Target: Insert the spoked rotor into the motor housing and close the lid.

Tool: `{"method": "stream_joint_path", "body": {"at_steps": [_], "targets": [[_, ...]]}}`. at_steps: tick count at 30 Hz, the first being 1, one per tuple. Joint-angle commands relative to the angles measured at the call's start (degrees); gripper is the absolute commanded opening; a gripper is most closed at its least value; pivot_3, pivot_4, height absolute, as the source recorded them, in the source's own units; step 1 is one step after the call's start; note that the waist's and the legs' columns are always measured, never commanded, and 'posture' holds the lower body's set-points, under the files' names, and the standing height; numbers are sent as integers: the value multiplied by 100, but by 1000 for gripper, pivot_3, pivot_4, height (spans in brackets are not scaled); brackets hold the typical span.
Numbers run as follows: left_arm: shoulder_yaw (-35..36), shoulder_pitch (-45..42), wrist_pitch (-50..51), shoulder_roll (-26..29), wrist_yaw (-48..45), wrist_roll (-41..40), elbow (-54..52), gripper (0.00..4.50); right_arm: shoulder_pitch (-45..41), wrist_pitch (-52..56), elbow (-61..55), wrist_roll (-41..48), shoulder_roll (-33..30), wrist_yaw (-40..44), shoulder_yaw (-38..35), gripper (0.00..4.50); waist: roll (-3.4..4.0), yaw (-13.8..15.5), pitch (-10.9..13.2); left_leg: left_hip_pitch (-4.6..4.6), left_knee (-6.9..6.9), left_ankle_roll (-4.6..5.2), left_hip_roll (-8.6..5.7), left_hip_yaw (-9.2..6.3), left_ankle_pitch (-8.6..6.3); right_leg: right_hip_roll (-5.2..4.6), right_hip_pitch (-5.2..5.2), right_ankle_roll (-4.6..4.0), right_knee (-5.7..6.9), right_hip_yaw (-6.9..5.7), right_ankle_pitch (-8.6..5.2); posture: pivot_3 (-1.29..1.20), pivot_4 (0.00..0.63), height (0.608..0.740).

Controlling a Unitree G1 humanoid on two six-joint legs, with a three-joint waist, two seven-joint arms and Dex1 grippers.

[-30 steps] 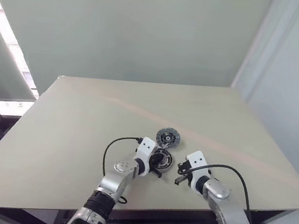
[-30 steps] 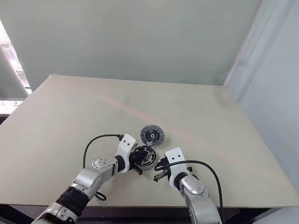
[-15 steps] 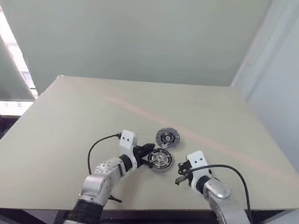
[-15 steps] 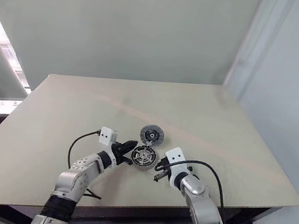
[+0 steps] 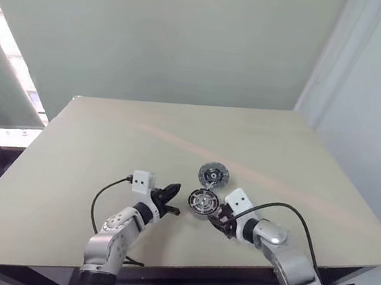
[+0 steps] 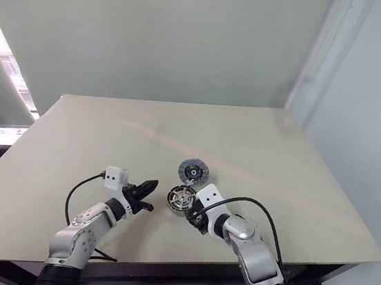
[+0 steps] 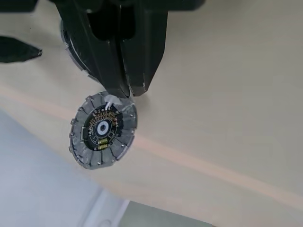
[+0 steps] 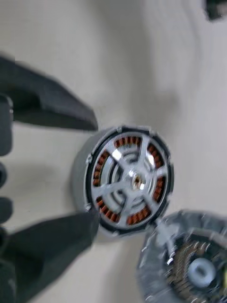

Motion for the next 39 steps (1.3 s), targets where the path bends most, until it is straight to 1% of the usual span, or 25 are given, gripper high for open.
{"method": "stream_joint_path", "body": {"at_steps": [1,2,8,12,17,21,25,29,33,39], "targets": [[112,12,-12,69,33,-129,-335,0,-258,-401,-285,-237,-273,318,340,4100,0,2,0,0,0,0,0,-1,0,0,0,0,0,-1,0,0,0,740],[117,29,-12,83,30,-137,-342,0,-314,-464,-292,-297,-355,397,432,4480,-1,0,0,0,0,0,0,-1,0,0,0,0,0,-2,0,0,0,740],[116,88,36,159,25,-198,-380,0,-741,-844,-230,-784,-874,962,1000,4480,-3,0,1,0,0,0,0,-1,0,0,0,0,0,-2,0,0,0,740],[90,75,50,179,38,-205,-364,0,-993,-933,-199,-977,-1054,1282,1188,4480,-3,1,1,0,-1,0,0,-3,0,0,0,0,0,-4,0,0,0,740],[20,54,33,208,2,-141,-278,0,-1342,-668,-111,-1249,-1161,1618,1355,4480,-4,2,1,0,1,0,0,-2,0,-1,0,1,0,-3,1,0,0,740],[-57,23,20,207,-16,-98,-225,0,-1951,-1004,249,-1539,-1295,2192,1676,4480,-3,-3,1,2,2,0,0,-2,0,-1,1,2,1,-3,1,0,0,740],[-103,-3,0,195,-14,-81,-186,0,-2293,-1089,510,-1754,-1332,2606,1940,4480,-3,4,1,3,-2,-1,0,-5,0,0,0,2,2,-6,2,0,0,740],[-147,20,-34,173,-22,-59,-171,0,-2567,-1534,967,-2018,-1245,2809,2215,4480,-3,3,1,1,-1,-1,-1,-6,0,-2,-1,9,1,-7,6,0,0,740],[-191,82,-65,165,-21,-43,-197,0,-2724,-1968,1494,-2232,-1077,2797,2352,4480,-3,1,1,2,1,-1,-1,-7,1,-2,0,8,3,-7,7,0,0,740],[-225,139,-83,181,-10,-42,-227,0,-2846,-2399,2215,-2418,-793,2719,2260,4480,-2,3,1,3,1,-1,-1,-7,1,-2,0,8,4,-6,7,0,0,740]]}}
